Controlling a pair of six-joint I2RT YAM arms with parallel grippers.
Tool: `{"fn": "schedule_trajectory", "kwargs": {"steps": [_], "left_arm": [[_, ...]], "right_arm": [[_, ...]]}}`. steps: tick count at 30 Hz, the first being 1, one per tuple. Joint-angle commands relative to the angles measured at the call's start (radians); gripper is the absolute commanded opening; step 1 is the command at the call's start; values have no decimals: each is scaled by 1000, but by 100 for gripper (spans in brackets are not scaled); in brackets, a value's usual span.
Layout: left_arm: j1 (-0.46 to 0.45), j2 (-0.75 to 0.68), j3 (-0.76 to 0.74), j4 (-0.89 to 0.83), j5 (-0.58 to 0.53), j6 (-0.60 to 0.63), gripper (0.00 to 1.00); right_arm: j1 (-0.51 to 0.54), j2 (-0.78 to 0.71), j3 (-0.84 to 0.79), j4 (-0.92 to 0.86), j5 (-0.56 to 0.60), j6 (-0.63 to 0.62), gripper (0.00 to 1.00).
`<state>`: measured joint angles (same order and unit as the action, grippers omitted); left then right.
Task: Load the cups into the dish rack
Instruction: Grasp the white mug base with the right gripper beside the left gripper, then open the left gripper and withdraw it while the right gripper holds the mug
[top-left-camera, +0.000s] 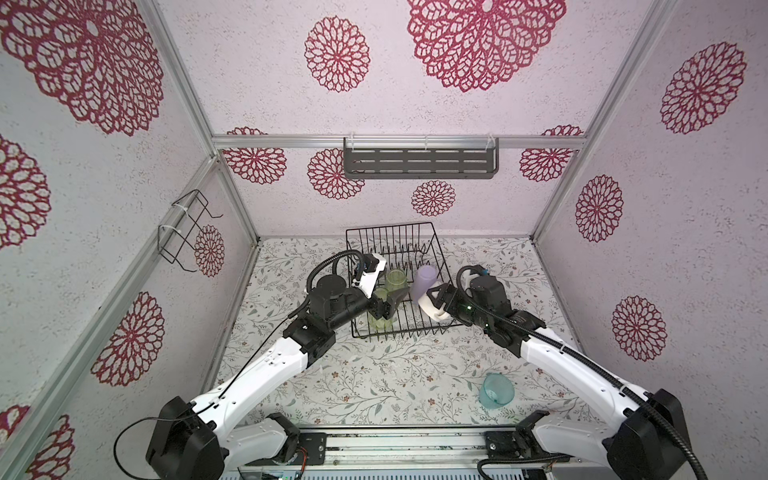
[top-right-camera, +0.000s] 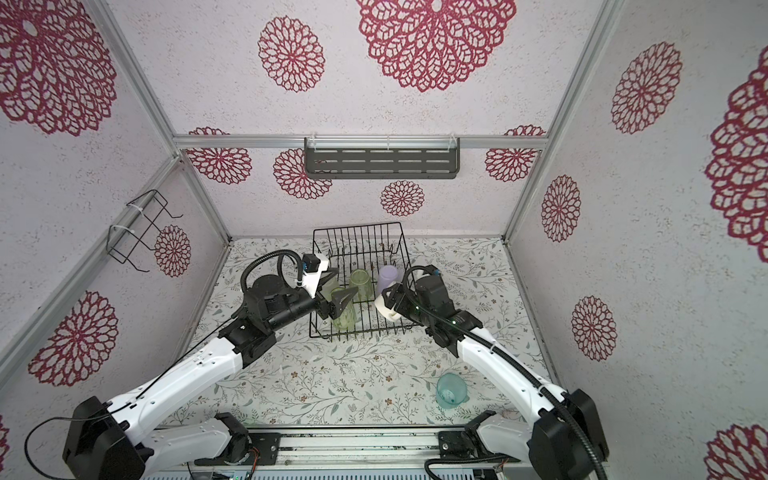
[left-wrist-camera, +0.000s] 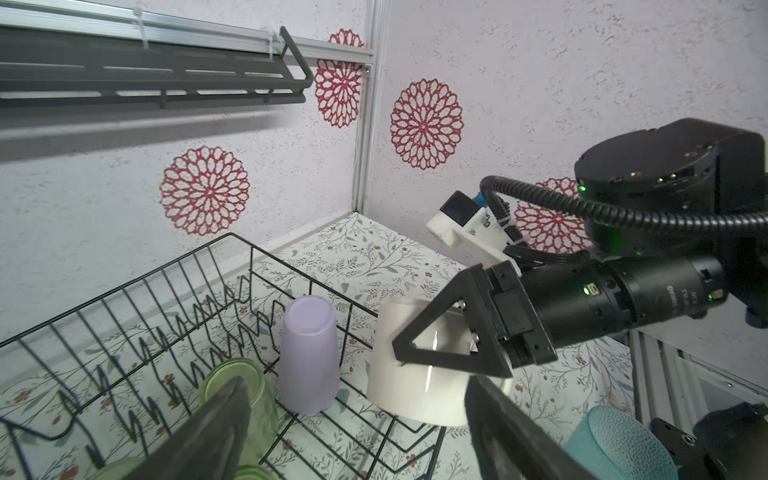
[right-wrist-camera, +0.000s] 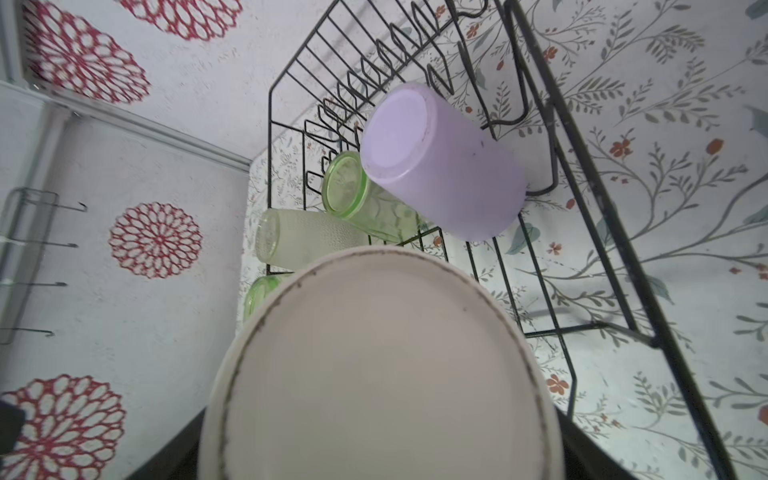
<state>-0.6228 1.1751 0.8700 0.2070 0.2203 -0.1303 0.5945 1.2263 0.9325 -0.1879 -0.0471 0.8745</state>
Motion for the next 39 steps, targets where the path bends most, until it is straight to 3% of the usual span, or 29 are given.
{"fn": "schedule_trajectory", "kwargs": {"steps": [1,6,10,15,21,28,39], "left_arm": [[-2,-34,11,-48,-101,30,86],[7,-66,9,-85,-271,-5,89],[33,-81,22,-163,-341,-28,90],[89,-111,12,-202,-341,-91,91],[130,-148,1,-272,-382,-133,93],[170,-196,-34,-295,-404,-177,95],[183,-203,-23,-329,-418,-175,95]], "right_arm": [[36,30,130,-20,67,-190,59],[45,92,215,-111,75,-457,56],[45,118,227,-90,-81,-698,55],[39,170,267,-103,-175,-889,49],[30,232,299,-139,-238,-1172,49],[3,357,401,-273,-221,-1365,51],[-19,511,500,-338,-279,-1497,54]]}}
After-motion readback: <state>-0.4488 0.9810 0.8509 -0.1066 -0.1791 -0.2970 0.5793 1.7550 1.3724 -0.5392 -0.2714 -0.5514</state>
